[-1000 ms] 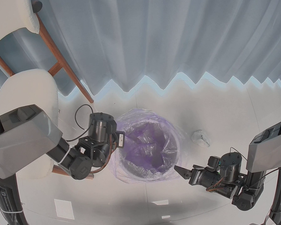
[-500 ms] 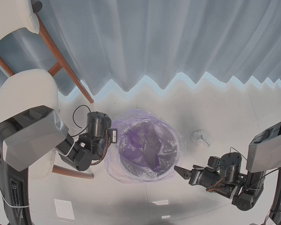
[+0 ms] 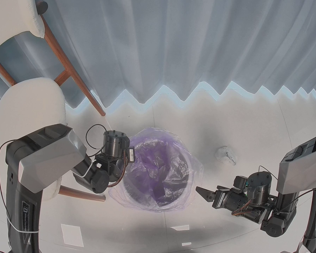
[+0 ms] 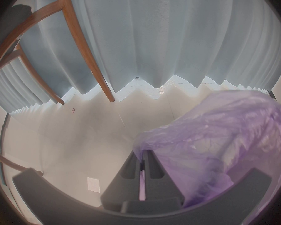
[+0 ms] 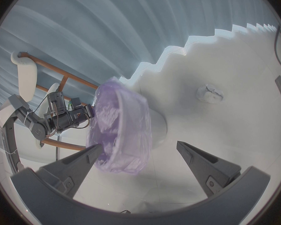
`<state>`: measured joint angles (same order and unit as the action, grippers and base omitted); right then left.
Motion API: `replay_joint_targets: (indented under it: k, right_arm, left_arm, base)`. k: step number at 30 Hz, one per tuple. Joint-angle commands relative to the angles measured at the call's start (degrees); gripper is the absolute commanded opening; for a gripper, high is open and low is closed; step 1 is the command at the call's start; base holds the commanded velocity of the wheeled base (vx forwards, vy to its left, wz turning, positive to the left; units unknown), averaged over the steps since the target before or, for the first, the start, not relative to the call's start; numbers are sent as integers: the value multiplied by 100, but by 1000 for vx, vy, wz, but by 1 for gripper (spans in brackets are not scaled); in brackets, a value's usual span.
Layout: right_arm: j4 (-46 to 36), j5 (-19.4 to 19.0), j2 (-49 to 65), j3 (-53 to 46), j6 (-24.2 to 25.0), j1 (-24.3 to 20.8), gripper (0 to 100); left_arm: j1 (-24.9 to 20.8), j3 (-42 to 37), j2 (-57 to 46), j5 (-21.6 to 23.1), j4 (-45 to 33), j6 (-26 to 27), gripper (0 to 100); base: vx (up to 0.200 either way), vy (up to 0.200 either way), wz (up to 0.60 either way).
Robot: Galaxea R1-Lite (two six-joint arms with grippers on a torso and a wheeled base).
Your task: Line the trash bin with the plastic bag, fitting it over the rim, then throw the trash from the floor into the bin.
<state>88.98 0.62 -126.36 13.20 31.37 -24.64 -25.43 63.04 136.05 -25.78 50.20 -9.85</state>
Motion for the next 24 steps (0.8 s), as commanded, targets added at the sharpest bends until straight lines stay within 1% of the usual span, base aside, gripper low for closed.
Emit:
replay_joint_targets:
  k: [1,4,5,6,10,14,18,19,24]
  right_arm:
    - [102,8,-21,7,1,3,100]
    - [102,-1,-21,7,1,-6,100]
    - [102,-1,-21,7,1,-6,100]
    - [102,8,-21,7,1,-6,100]
    - [102,8,-29,7,1,3,100]
    - [102,8,-12,7,1,12,100]
    - [102,8,6,-2,1,20,100]
    - [102,8,6,-2,1,20,100]
    - [102,-1,120,-28,10,38,100]
  left_arm:
    - [-32,24,-43,12,-19,-43,0]
    - [-76,77,-105,12,-19,-149,0]
    - [-155,147,-166,-6,-19,-298,0]
    - [-182,156,-184,-6,-19,-360,100]
    - [-234,147,-210,-14,7,-430,100]
    - [-278,86,-368,-14,192,-439,100]
    - [-445,-222,-957,-14,227,-448,100]
    - [-454,-239,-975,-14,227,-448,100]
    - [-779,-828,-2047,-14,227,-562,100]
  base:
    - [0,0,0]
    - [0,0,0]
    - [0,0,0]
    - [0,0,0]
    - [0,0,0]
    - [0,0,0]
    - [0,0,0]
    - [0,0,0]
    - [0,0,0]
